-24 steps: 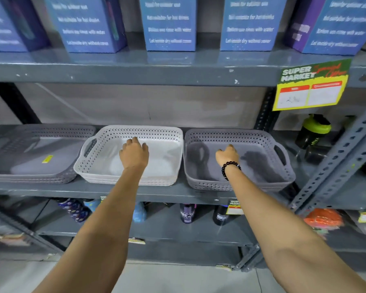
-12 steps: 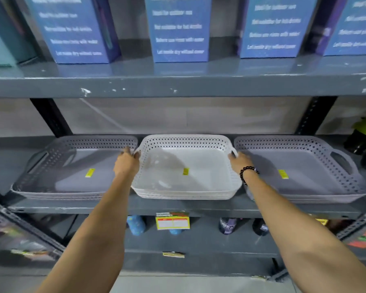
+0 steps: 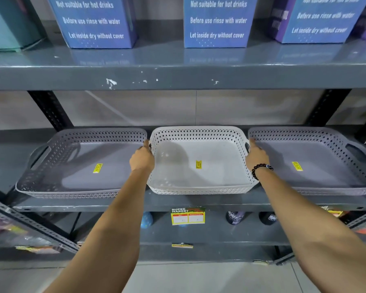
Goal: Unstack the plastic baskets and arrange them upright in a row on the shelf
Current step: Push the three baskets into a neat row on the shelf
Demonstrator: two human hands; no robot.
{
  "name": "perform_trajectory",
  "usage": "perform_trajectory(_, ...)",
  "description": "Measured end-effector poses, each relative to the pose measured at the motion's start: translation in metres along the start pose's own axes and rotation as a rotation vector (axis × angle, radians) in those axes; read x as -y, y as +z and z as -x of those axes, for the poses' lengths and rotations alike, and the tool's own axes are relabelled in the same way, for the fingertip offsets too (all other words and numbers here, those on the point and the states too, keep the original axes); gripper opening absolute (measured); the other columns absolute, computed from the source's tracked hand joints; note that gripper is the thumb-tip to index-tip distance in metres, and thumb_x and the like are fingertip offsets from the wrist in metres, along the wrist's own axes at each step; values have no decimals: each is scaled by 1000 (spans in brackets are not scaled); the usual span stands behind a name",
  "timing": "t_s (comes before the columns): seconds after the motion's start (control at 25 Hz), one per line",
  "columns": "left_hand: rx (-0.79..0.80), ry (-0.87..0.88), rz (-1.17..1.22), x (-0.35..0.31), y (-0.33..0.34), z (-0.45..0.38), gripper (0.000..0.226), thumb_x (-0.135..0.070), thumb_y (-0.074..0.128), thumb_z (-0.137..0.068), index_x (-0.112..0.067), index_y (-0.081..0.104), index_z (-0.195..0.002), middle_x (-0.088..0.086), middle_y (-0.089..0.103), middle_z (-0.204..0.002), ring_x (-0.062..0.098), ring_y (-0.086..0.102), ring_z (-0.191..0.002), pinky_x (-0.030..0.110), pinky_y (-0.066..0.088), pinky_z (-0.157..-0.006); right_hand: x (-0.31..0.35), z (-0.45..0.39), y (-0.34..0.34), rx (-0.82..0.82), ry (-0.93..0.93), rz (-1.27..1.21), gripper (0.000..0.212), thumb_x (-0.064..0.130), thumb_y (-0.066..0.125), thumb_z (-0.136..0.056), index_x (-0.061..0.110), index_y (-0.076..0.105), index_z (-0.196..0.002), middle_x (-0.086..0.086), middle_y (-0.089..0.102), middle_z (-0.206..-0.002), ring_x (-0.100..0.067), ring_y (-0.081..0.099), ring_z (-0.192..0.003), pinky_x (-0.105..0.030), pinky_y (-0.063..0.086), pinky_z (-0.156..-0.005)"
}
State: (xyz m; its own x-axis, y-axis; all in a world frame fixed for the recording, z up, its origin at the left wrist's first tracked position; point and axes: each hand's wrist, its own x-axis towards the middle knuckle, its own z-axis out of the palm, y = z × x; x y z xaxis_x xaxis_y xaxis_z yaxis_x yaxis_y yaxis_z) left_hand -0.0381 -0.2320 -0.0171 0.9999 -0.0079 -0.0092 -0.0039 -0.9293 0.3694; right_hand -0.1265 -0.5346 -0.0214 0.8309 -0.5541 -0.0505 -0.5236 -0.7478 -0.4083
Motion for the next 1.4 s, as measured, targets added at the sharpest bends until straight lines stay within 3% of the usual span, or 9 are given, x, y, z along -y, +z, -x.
perform_trajectory(0.24,6,1,-30,-2,0,2,55,-5,30,-98,-16,19,-151,20,61,-121,39,60,-105,44,48,-82,-1,2,-1,-30,-29,-30,60,-3,36,-94,10,18,-150,-30,64,-104,-40,62,-96,-40,50,-73)
perform_trajectory(0.32,8,-2,-18,-2,-1,3,56,-5,30,-98,-17,20,-151,20,60,-122,38,60,-105,43,48,-82,0,2,-1,-20,-17,-26,62,-4,36,-94,12,16,-151,-25,61,-89,-36,59,-83,-35,44,-60)
perform_trajectory(0.4,7,1,-7,-1,-1,4,56,-5,29,-98,-18,20,-151,20,60,-122,38,60,-105,42,48,-82,0,3,-2,-2,-7,-22,64,-6,35,-93,13,15,-151,-11,47,-66,-26,48,-67,-26,34,-47)
perform_trajectory(0.48,9,2,0,-1,-1,5,57,-3,30,-97,-19,21,-151,19,60,-123,38,60,-106,42,49,-84,0,3,-3,14,-13,-7,65,-8,34,-93,13,15,-151,-5,35,-59,-23,44,-66,-25,28,-44)
perform_trajectory(0.6,10,7,0,0,-1,5,60,0,31,-95,-18,21,-151,20,60,-123,39,60,-106,44,49,-84,0,4,-3,13,-17,-18,66,-9,33,-92,13,15,-151,-9,43,-65,-28,49,-76,-29,38,-56)
perform_trajectory(0.72,12,12,-5,1,0,5,62,1,32,-94,-18,21,-151,20,61,-121,39,61,-104,44,50,-83,-1,5,-3,-1,-19,-37,66,-10,33,-92,12,16,-151,-27,60,-93,-38,59,-97,-32,40,-67)
perform_trajectory(0.8,10,11,-2,0,1,5,62,2,32,-94,-18,21,-151,20,60,-123,39,60,-105,44,50,-84,0,6,-4,-8,-25,-36,65,-10,33,-91,11,16,-151,-30,62,-105,-40,59,-103,-36,44,-71)
perform_trajectory(0.96,6,0,6,0,1,6,62,3,32,-93,-17,21,-151,20,59,-125,39,59,-108,44,49,-85,0,8,-5,-5,-28,-11,63,-9,34,-92,8,17,-150,-30,63,-109,-40,59,-106,-43,50,-83)
perform_trajectory(1.4,-4,-13,34,3,1,14,63,6,32,-93,-18,23,-150,21,61,-120,39,61,-105,43,50,-81,0,18,-6,-8,-34,-24,63,-10,33,-91,8,20,-150,-28,64,-107,-40,60,-103,-39,50,-79)
